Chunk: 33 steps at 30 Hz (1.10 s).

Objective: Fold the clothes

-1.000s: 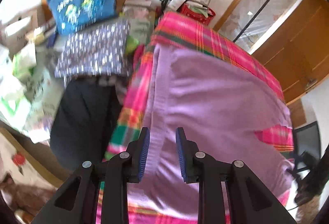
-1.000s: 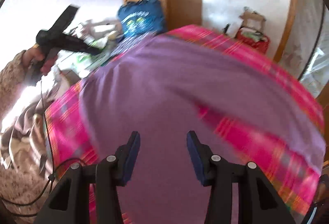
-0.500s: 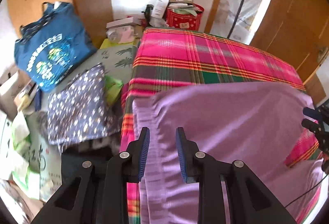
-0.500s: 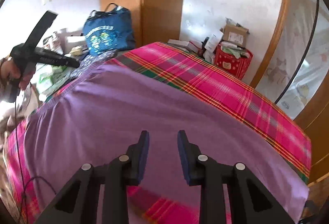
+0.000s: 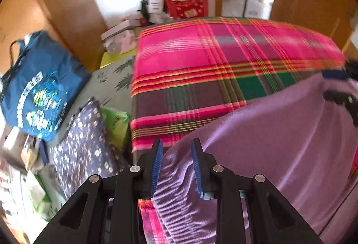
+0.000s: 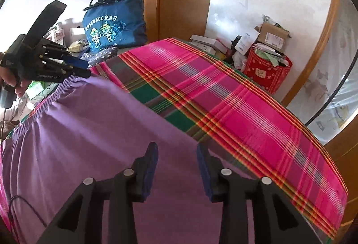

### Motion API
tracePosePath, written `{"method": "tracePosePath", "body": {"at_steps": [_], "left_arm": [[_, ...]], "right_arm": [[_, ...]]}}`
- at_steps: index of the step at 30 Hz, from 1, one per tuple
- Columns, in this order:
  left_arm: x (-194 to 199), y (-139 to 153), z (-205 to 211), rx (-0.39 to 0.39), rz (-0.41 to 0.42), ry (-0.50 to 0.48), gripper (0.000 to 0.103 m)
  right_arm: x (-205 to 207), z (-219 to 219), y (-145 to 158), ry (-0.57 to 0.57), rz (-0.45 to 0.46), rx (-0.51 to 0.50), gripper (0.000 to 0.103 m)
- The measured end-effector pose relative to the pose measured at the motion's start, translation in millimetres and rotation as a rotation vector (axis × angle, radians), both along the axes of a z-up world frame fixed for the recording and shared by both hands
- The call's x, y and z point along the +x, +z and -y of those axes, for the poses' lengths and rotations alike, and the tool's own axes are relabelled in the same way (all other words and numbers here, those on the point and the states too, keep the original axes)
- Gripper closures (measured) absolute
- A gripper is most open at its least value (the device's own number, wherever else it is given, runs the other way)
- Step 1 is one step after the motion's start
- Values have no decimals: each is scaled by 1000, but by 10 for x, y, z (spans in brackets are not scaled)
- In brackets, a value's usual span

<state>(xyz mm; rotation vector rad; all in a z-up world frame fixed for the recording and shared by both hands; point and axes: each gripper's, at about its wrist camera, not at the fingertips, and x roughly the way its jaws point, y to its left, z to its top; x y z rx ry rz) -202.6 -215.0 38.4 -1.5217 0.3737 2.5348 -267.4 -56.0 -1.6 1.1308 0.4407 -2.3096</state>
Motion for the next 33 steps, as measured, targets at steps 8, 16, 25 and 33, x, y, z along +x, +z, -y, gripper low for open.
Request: {"method": "tracePosePath", "body": {"at_steps": [8,16,25,33], "left_arm": [[-13,69,-31,5,-33,-128,69],[45,31,-2,97,-29,-231,62],[-30,-87,-81,82,8,-291,61],[-68,-152,-23,121,27,-279,57]], "right_arm": [[-109,145,-70,84,7,13,56],[-292,341,-213,155,68,27,53],[-348,327,-325,166,87,34,53],[-383,306,-335,154,117,14,52]]}}
